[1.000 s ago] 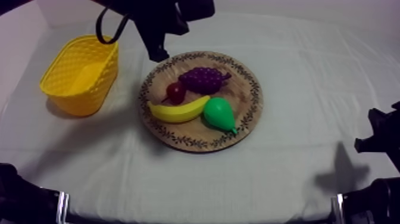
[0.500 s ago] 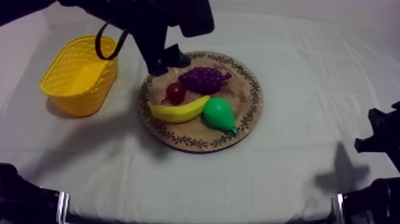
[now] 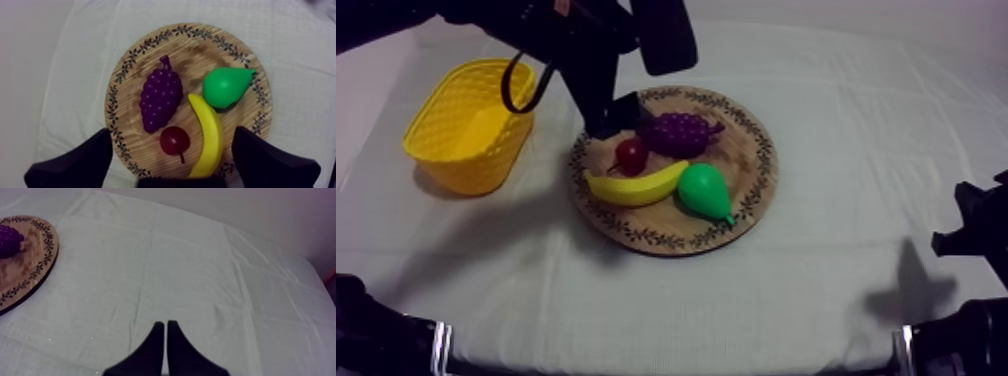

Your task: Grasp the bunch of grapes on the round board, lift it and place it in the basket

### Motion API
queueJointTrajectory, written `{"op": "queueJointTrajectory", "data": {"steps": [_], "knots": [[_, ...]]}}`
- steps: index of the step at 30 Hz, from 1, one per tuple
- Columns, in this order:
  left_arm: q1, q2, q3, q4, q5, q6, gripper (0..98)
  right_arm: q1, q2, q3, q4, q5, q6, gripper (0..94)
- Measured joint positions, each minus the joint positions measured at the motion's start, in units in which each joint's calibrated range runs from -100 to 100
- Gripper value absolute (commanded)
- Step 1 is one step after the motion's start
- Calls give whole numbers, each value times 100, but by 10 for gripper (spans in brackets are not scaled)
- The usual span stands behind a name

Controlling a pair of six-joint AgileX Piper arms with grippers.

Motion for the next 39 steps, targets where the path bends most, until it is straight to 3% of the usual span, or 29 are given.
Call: {"op": "queueJointTrajectory", "data": {"steps": [16, 24, 39], "knots": [[1, 704, 95, 52, -503, -23, 895, 0, 0, 0, 0, 0, 0, 2], [-100, 1386, -64, 179, -751, -146, 895, 0, 0, 0, 0, 0, 0, 2], [-163, 2813, -1226, 182, -432, -146, 915, 0, 0, 0, 0, 0, -4, 2]]}}
